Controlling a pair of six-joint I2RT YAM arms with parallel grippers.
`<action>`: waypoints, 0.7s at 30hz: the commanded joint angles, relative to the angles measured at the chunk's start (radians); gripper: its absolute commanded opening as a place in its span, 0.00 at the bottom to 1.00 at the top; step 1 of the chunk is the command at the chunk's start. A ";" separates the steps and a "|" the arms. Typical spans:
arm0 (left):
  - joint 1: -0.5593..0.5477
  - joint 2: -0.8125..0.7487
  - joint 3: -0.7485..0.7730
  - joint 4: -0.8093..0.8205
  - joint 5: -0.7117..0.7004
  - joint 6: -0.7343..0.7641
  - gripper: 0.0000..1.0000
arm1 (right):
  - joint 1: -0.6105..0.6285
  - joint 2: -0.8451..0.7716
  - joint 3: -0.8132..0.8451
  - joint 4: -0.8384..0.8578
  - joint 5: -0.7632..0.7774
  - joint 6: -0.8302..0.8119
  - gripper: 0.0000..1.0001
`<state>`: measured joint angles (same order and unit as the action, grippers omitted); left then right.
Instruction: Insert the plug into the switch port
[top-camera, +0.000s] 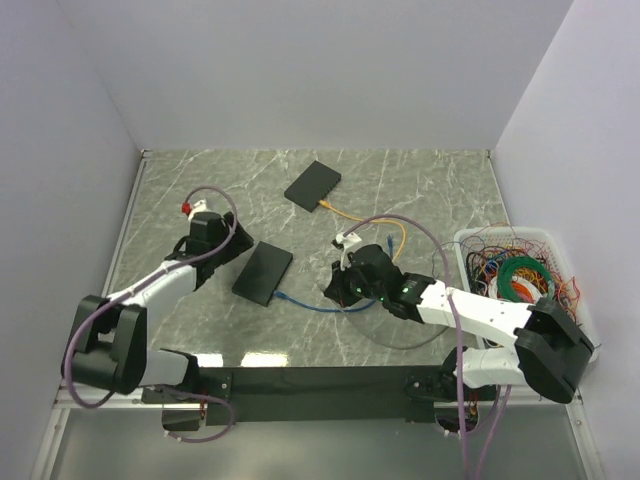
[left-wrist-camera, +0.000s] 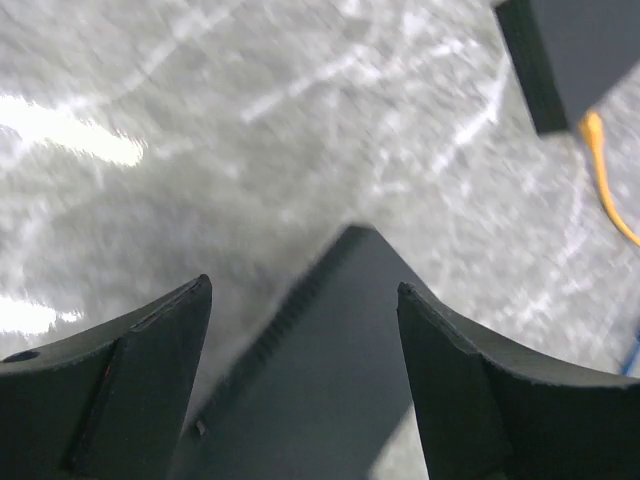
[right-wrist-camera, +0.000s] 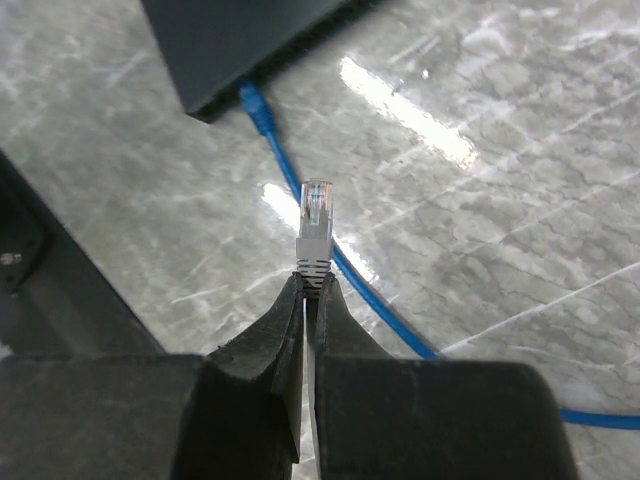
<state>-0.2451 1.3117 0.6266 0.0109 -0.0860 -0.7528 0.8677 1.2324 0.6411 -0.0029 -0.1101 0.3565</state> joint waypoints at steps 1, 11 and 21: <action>0.027 0.087 0.045 0.098 0.049 0.053 0.81 | -0.003 0.027 0.046 -0.009 0.024 -0.008 0.00; -0.040 0.264 0.088 0.264 0.238 0.058 0.75 | -0.004 0.012 0.000 0.001 -0.020 0.032 0.00; -0.166 0.342 0.199 0.290 0.304 0.147 0.73 | -0.003 0.047 -0.008 0.018 -0.016 0.039 0.00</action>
<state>-0.3927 1.6470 0.7620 0.2504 0.1699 -0.6510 0.8677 1.2747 0.6331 -0.0082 -0.1284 0.3862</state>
